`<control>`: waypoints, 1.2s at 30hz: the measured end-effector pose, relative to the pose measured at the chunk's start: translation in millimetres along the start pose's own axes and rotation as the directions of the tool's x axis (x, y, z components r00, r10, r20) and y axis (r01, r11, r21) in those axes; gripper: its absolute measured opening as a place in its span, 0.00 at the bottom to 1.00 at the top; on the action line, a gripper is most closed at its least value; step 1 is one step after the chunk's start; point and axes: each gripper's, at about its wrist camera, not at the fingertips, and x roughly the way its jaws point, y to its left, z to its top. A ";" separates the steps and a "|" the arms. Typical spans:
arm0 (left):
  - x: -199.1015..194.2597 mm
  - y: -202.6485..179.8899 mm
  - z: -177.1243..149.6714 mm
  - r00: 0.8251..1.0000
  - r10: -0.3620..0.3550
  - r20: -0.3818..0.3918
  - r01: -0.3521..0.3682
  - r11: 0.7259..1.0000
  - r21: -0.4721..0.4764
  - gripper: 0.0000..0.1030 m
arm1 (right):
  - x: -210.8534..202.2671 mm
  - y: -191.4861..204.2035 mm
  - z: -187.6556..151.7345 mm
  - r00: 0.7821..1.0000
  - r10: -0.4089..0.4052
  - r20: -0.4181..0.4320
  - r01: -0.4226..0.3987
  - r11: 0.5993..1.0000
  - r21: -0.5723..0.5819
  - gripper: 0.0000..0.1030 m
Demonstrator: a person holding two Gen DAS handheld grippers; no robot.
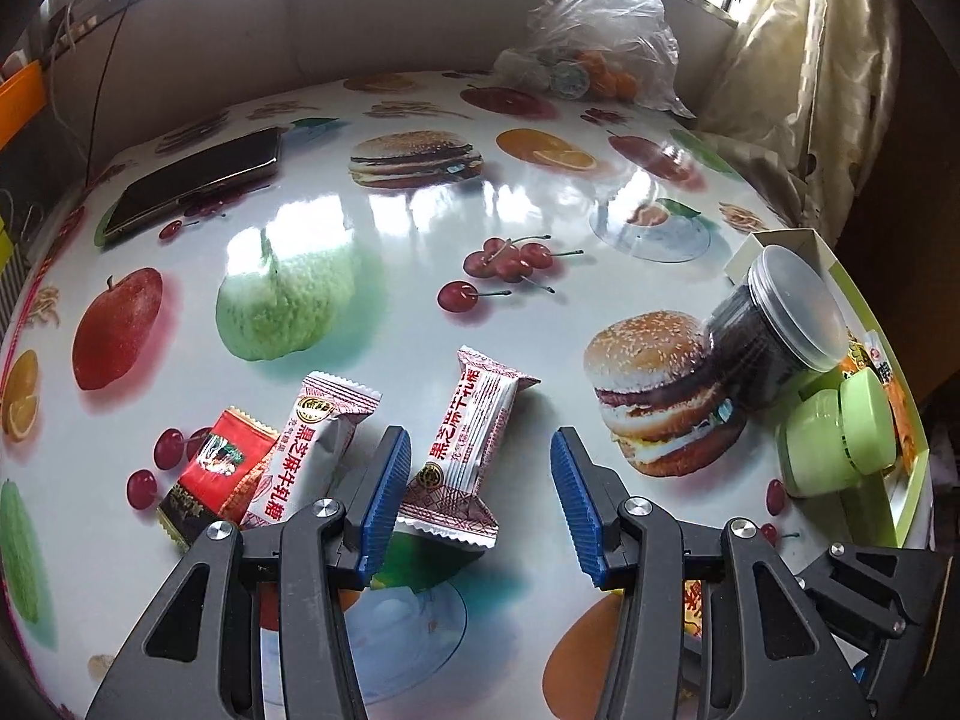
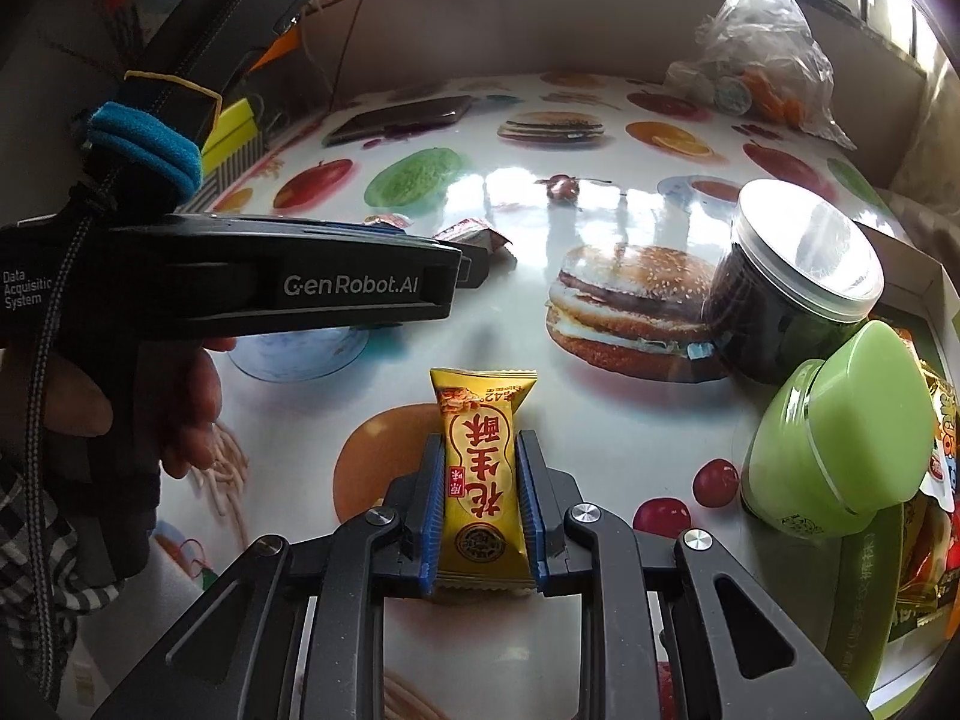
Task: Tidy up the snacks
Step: 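Grasp the white milk-candy bar with the left gripper while the right gripper holds its packet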
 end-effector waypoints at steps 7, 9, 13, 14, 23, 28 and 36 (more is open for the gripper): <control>5.5 -2.4 2.5 1.000 0.014 0.002 -0.014 1.000 -0.005 0.48 | 0.2 0.2 0.6 1.000 0.005 0.002 -0.005 1.000 0.005 0.20; 6.3 -3.1 3.4 1.000 0.018 0.003 -0.017 1.000 -0.004 0.44 | 0.2 0.2 0.7 1.000 0.005 0.003 -0.005 1.000 0.005 0.20; 6.2 -3.5 4.0 1.000 0.030 0.004 -0.030 1.000 -0.007 0.30 | 0.0 0.1 0.9 1.000 0.007 0.004 -0.007 1.000 0.008 0.20; 6.1 -3.8 3.8 1.000 0.030 0.003 -0.030 1.000 -0.007 0.29 | -0.2 -0.1 0.7 1.000 0.007 0.004 -0.007 1.000 0.009 0.20; 4.9 -3.8 2.2 0.999 0.041 0.008 -0.041 0.999 -0.016 0.21 | -1.0 -3.1 0.2 1.000 -0.003 0.007 0.003 1.000 0.022 0.20; -1.4 -4.7 -1.2 0.999 0.035 0.022 -0.035 0.999 -0.021 0.21 | -1.5 -2.7 -0.6 1.000 -0.024 0.007 0.024 0.999 0.024 0.20; -21.4 -9.8 -4.2 0.998 0.031 0.062 -0.030 0.999 -0.024 0.21 | -7.8 -3.1 -3.3 0.999 -0.034 0.022 0.033 0.999 0.035 0.19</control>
